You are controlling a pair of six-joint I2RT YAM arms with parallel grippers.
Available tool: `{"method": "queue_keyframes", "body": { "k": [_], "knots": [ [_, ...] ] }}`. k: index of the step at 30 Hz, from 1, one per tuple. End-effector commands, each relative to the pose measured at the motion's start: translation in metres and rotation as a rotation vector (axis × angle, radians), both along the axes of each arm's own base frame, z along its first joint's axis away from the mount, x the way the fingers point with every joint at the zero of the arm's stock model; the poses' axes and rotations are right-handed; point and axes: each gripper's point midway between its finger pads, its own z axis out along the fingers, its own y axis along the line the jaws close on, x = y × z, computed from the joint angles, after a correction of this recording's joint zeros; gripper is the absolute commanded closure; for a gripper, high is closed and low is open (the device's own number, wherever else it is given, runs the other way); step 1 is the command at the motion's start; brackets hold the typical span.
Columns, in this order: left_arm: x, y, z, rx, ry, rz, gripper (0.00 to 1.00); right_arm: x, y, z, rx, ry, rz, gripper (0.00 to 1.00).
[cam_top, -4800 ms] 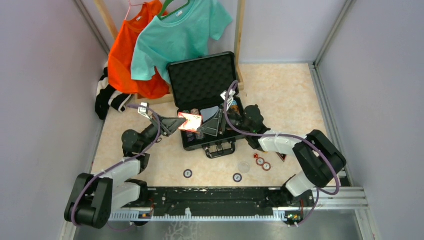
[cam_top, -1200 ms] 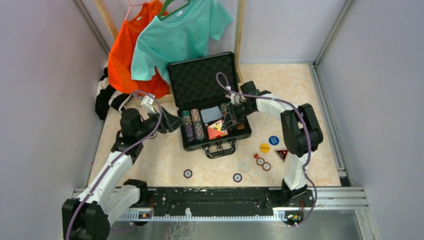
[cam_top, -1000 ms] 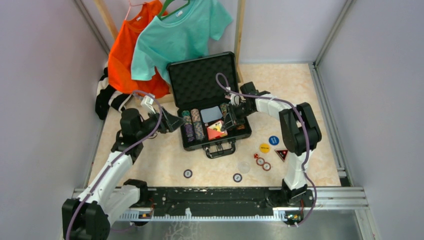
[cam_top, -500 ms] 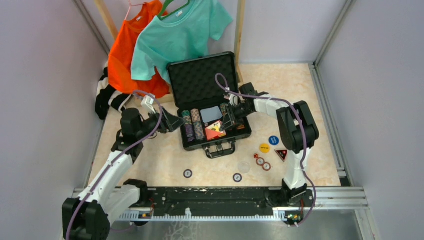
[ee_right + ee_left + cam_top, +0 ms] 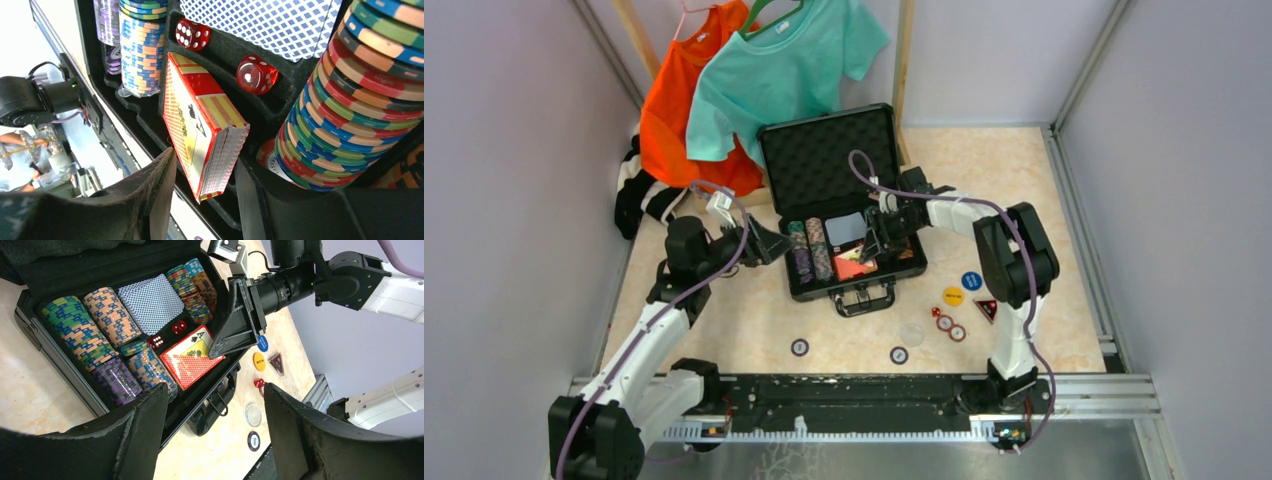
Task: Pack up texas hold em set
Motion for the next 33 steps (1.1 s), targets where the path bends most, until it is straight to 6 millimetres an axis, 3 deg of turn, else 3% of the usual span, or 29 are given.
{"method": "queue_keyframes", "body": {
  "k": [1,12,25,33],
  "knots": [
    [0.0,0.001,0.001,0.002,-0.017,-0.009,0.24,0.011,0.009,0.036,0.037,-0.126,-0.007,0.54],
    [0.0,0.0,0.001,-0.001,-0.02,-0.011,0.24,0.011,-0.005,0.061,-0.014,-0.217,-0.042,0.54],
    [-0.001,0.0,0.0,-0.001,-0.02,-0.014,0.24,-0.003,-0.016,0.037,-0.063,-0.192,-0.047,0.54],
    [0.0,0.0,-0.002,0.0,-0.011,-0.016,0.24,-0.005,0.0,0.032,-0.037,-0.184,-0.02,0.54]
  ]
}}
